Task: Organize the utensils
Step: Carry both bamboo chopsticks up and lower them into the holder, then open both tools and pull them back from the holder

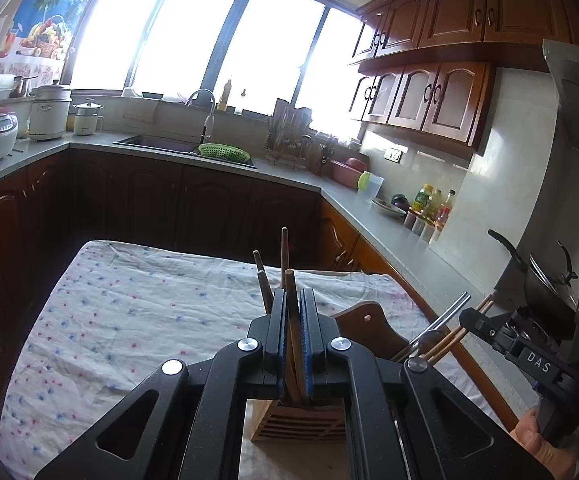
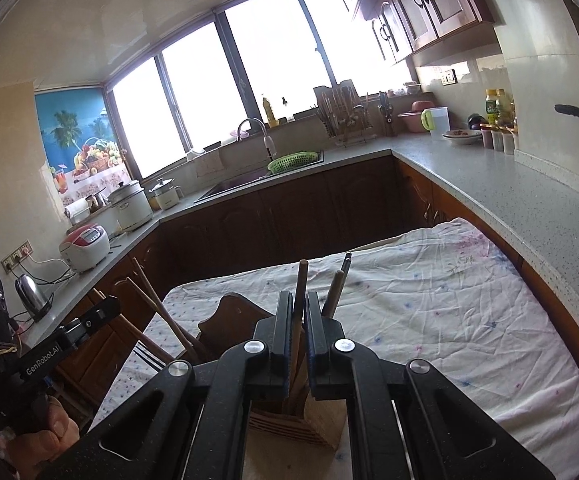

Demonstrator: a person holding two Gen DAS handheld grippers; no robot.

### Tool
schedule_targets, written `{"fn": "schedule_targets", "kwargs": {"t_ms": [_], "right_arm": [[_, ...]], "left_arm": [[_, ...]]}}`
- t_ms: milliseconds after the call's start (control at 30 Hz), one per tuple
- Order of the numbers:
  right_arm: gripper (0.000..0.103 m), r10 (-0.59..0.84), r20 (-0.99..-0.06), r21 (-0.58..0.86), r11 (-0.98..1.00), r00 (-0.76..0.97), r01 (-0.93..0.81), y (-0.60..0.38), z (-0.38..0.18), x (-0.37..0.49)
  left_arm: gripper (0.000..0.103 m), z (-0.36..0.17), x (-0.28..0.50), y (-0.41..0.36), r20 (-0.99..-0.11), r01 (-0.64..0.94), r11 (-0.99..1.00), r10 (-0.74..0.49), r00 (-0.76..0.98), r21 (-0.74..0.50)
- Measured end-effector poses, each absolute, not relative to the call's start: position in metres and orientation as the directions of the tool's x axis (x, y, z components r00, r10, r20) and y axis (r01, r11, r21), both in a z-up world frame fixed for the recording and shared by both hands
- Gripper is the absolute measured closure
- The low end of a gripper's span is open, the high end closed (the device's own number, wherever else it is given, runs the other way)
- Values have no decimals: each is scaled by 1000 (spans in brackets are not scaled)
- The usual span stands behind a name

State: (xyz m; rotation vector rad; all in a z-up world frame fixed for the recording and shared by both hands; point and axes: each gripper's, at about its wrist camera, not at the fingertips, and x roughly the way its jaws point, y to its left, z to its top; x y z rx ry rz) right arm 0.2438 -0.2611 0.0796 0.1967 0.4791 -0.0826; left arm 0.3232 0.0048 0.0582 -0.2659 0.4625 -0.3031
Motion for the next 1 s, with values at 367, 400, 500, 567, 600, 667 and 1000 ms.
{"fn": "schedule_targets", "kwargs": {"t_ms": [367,400,500,567,600,667,1000], "right_arm": [[63,-29,-414,202,972,910,123,-265,103,225],[61,-32,-403,203,971,915,124,-265,107,221],[50,-41,-368,210,970,929,126,-267,116,207],[40,-46,-344,219,967,938,128,-269,118,196],[35,-49,-336,221,967,940,130,-270,118,191],[28,-53,-330,228,965,943,134,-271,115,181],[10,-15,-368,257,959,930,118,-264,79,137]], "left_arm": [[69,78,296,13,-373,227,911,-354,858,-343],[62,80,291,14,-366,221,914,-345,864,-339],[47,79,268,21,-341,199,923,-312,887,-329],[40,74,255,25,-345,185,925,-301,889,-332],[37,71,248,27,-347,173,926,-293,891,-336],[31,62,234,30,-356,156,927,-281,891,-341],[28,40,173,35,-425,115,922,-278,861,-370]]}}
